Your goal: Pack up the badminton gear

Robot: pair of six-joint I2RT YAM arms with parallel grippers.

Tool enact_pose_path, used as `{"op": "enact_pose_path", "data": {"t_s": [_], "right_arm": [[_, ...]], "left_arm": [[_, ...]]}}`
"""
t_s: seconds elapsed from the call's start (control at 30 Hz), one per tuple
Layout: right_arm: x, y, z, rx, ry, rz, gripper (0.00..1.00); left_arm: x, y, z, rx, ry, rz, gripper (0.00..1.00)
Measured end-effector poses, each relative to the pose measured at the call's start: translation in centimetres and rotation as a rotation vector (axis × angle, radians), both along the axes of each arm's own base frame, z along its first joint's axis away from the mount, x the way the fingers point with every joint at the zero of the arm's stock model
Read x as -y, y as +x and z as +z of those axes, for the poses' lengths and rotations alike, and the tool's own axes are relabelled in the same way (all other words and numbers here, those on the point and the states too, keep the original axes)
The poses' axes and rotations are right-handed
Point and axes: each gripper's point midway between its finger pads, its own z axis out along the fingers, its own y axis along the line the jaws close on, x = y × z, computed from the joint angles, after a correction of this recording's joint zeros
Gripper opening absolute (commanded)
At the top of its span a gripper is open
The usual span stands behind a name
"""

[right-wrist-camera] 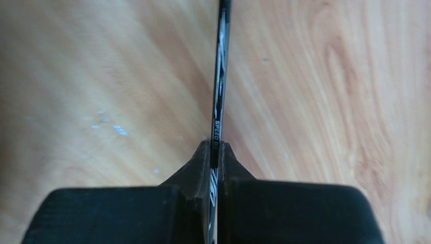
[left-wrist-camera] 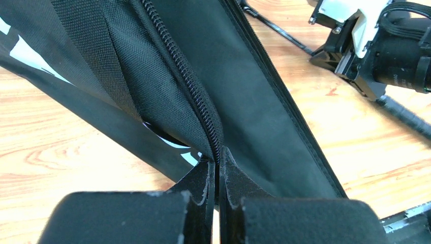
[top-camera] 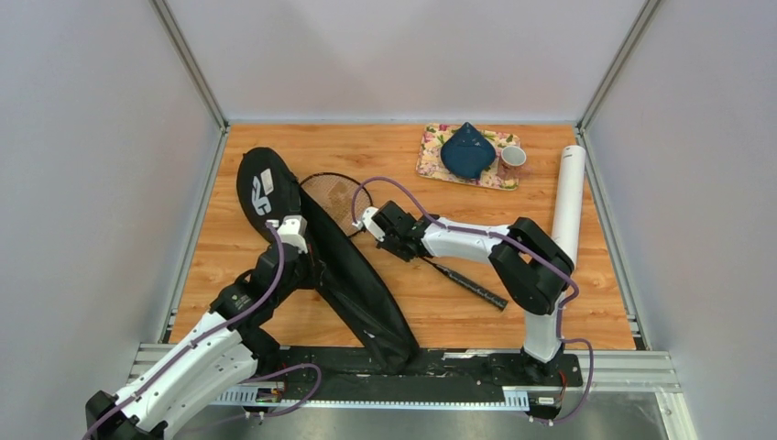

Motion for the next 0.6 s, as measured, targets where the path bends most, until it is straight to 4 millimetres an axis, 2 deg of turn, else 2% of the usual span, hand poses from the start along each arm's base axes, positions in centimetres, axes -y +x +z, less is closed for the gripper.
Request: {"op": "enact_pose_path", "data": {"t_s": [0.1,0.17,0.3,0.37,0.5,0.6], "right_arm": [[1.4,1.2,0.5,0.073,-0.069,-0.062,0.00],[2.5,2.4,1.8,0.128,-0.127,-0.116,0.00],[2.8,5.3,7.0,0.266,-0.145,-0.263,0.00],[3.1,6.0,9.2,0.316,-0.131,-0.321,0.00],[5.1,5.3,12.2,0.351,-0.143,-0.395,0.00],[6.6,4.0,13.3,0.345,-0.157,-0.400,0.00]], "left_arm": [[-0.4,0.2,-0.1,-0.008,0.023,0.021,0.00],[-0.6,0.4,0.0,-0.016,0.040,0.034,0.00],[-0.7,0.9,0.0,-0.032,0.075,0.044,0.00],[-0.7,1.1,-0.2,-0.042,0.096,0.044,0.00],[-0.5,1.9,-0.4,-0.061,0.133,0.038,0.00],[-0.4,2.7,-0.7,-0.077,0.143,0.033,0.00]]}}
